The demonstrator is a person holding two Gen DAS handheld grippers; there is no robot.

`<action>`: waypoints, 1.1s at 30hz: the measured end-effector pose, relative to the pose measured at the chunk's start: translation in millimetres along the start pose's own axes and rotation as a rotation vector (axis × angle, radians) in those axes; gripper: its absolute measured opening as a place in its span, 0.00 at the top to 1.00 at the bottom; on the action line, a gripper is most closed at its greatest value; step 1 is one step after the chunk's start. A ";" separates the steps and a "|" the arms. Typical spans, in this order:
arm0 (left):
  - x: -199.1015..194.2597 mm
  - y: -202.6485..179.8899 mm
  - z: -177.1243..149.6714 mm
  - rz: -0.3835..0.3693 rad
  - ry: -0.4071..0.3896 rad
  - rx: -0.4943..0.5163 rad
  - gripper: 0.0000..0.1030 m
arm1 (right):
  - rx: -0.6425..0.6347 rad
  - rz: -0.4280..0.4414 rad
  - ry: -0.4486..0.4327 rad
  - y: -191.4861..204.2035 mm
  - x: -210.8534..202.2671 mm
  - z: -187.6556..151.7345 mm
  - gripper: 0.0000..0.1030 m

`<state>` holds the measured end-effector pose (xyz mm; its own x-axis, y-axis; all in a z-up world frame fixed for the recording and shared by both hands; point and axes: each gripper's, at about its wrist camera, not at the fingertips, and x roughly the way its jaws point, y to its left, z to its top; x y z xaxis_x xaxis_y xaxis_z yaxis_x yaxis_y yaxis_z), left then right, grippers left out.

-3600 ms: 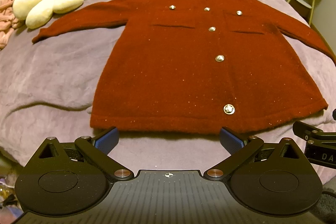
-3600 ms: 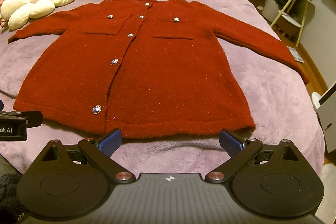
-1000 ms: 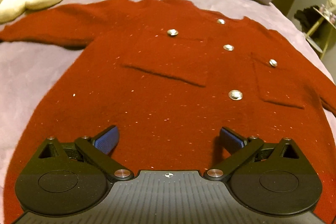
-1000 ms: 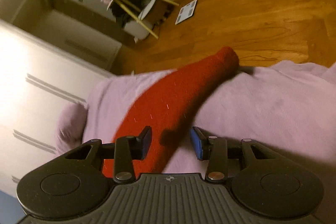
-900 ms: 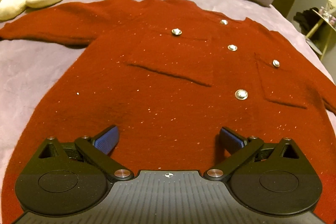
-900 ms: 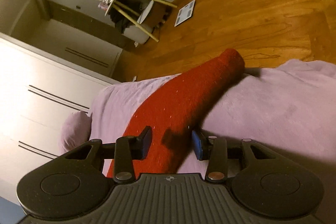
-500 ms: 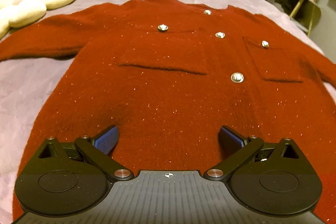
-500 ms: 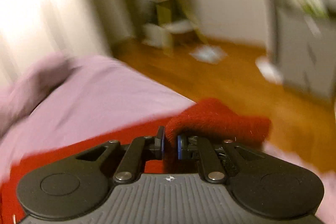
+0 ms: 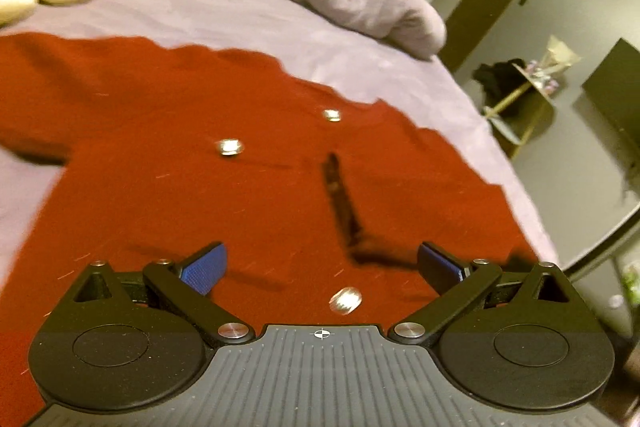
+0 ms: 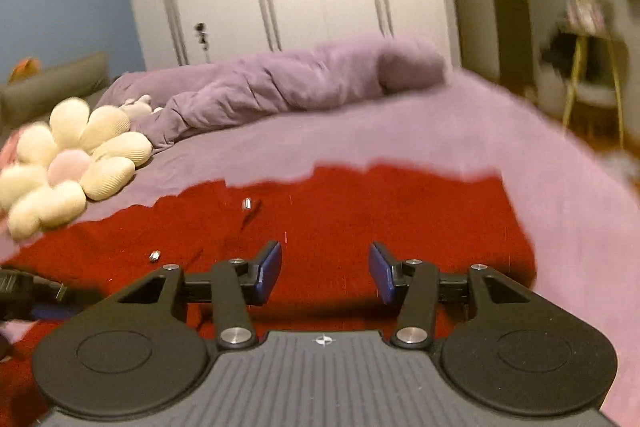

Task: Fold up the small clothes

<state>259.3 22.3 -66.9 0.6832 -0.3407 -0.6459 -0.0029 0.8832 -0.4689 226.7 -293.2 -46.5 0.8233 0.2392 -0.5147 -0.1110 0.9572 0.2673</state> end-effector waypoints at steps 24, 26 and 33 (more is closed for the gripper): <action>56.4 -24.2 72.8 -0.004 0.009 0.079 0.88 | 0.221 0.015 0.006 -39.2 -5.7 -23.8 0.57; 42.7 -18.0 81.4 0.061 -0.043 0.141 0.88 | 0.244 0.039 0.009 -40.1 -1.6 -18.5 0.57; 50.3 45.3 82.4 0.275 -0.053 0.107 0.85 | 0.306 0.073 0.050 -40.3 24.6 -7.3 0.57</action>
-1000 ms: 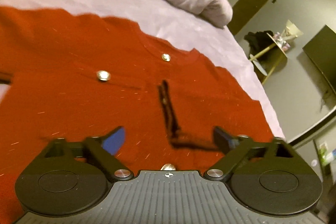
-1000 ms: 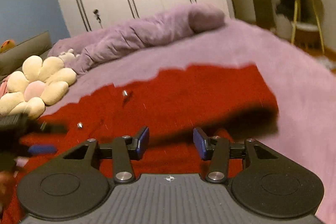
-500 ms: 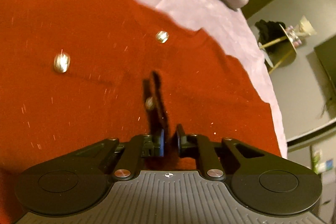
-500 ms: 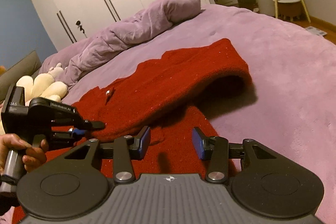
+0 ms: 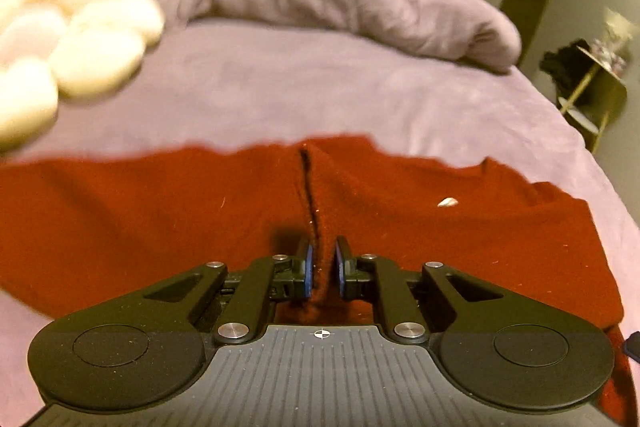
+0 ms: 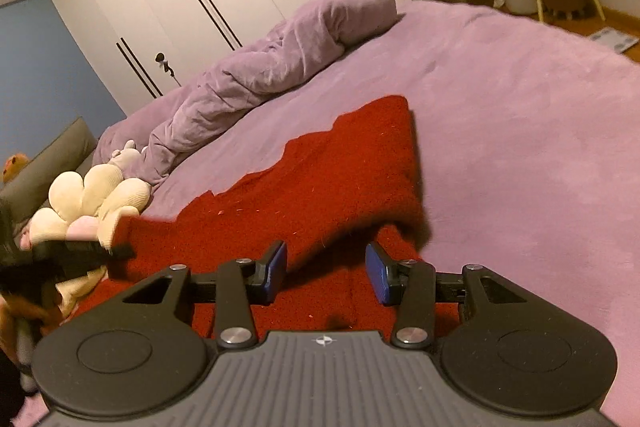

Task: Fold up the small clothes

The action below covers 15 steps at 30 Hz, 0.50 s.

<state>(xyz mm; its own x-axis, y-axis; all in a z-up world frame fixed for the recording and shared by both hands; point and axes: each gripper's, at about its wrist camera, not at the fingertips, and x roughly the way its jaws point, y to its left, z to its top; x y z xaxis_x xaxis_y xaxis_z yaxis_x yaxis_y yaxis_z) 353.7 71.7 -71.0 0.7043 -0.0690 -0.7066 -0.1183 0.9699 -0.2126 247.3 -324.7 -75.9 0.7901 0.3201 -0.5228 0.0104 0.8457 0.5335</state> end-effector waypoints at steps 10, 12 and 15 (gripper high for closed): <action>18.2 26.0 0.4 -0.055 0.041 -0.134 0.88 | 0.372 0.061 0.028 -37.1 40.7 2.5 0.71; 16.4 17.5 7.9 -0.052 -0.008 -0.102 0.88 | 0.390 0.051 0.021 -37.7 46.1 4.1 0.78; -0.6 8.3 18.5 -0.032 -0.105 -0.035 0.89 | 0.313 0.006 0.030 -24.3 57.3 6.2 0.88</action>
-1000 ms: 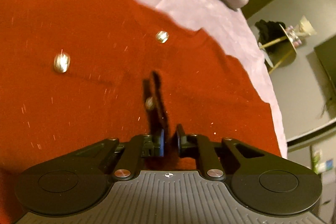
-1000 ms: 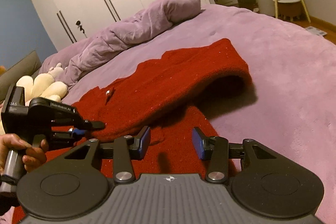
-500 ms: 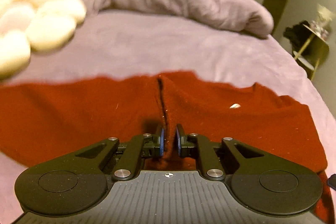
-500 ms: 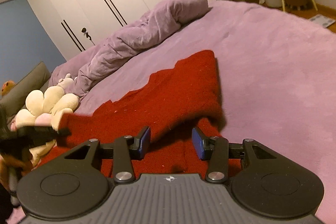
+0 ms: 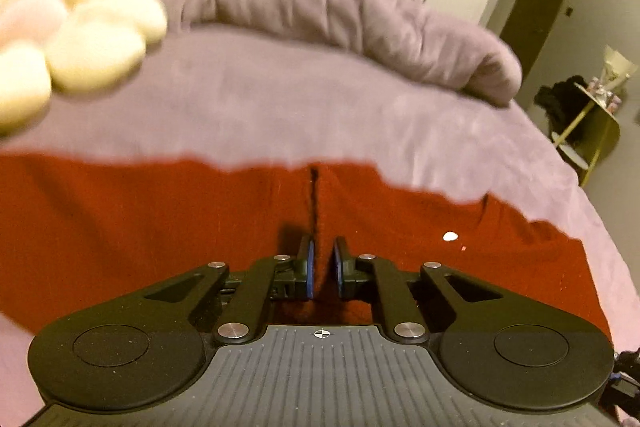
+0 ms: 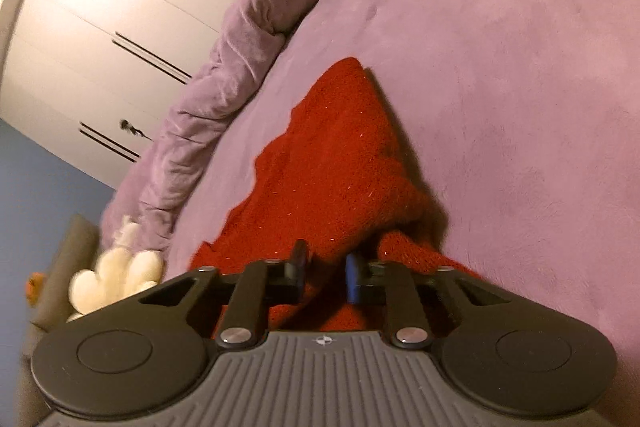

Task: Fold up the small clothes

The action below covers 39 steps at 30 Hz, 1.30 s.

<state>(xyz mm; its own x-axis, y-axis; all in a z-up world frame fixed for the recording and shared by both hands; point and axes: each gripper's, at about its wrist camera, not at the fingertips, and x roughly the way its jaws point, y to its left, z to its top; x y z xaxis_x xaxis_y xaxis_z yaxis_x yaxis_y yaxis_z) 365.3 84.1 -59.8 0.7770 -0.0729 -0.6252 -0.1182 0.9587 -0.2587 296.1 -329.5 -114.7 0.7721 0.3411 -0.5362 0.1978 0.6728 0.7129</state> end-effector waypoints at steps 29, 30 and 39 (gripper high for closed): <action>39.0 1.8 -31.6 0.112 0.095 0.113 0.87 | -0.423 -0.244 -0.128 26.4 18.5 -13.3 0.91; 38.5 0.4 -32.2 0.118 0.097 0.123 0.87 | -0.443 -0.256 -0.117 29.6 17.2 -13.7 0.90; 29.9 -1.0 -29.7 0.121 0.099 0.124 0.88 | -0.581 -0.289 -0.117 62.0 -15.3 -37.1 0.78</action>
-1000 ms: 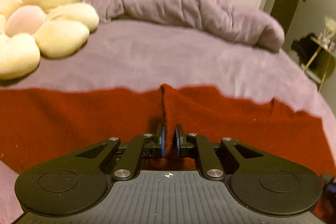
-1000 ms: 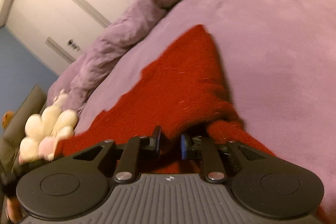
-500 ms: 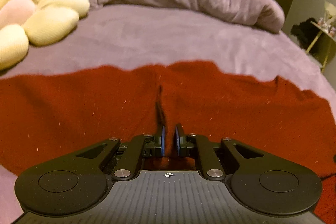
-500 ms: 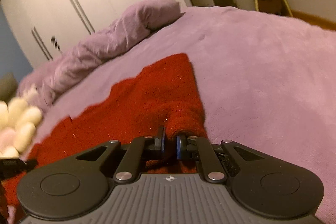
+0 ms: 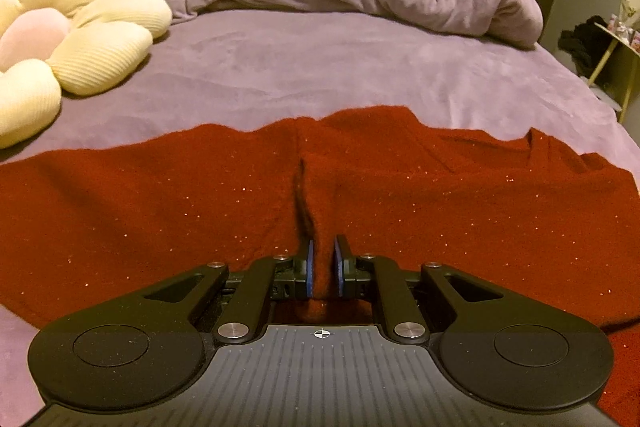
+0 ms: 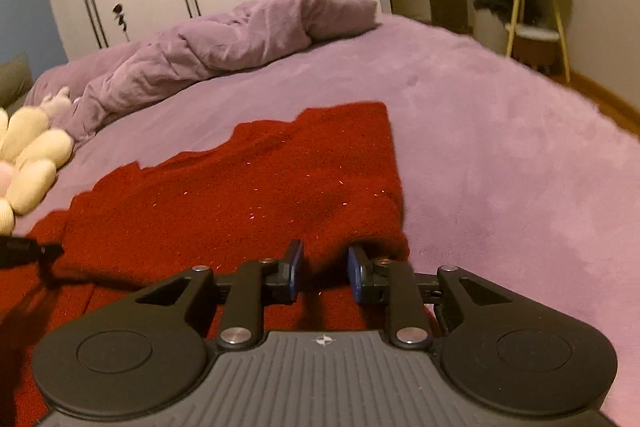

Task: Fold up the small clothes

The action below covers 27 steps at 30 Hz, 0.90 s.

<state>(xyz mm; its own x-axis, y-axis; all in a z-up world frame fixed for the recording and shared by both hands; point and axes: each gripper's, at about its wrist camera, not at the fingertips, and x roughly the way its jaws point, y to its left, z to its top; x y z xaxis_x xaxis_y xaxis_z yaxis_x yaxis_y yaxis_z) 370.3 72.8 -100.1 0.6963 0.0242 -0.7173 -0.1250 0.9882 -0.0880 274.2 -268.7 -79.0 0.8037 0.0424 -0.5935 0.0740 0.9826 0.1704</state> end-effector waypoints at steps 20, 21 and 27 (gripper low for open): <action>-2.9 6.9 -1.5 0.011 -0.005 0.000 0.88 | -0.154 -0.064 0.058 28.7 46.4 1.2 0.93; -3.6 7.8 -1.2 0.008 -0.005 -0.004 0.88 | -0.157 -0.062 0.062 29.2 46.5 1.1 0.93; -3.4 15.5 -3.2 -0.003 -0.003 -0.028 0.88 | -0.181 -0.006 0.052 34.5 35.9 -5.8 0.92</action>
<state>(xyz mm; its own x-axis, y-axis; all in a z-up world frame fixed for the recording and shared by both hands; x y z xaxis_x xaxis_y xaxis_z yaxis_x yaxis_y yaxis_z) 363.8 87.6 -101.3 0.6987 0.0212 -0.7151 -0.1424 0.9837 -0.1099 302.2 -232.3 -99.0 0.7716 0.0412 -0.6348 -0.0328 0.9991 0.0250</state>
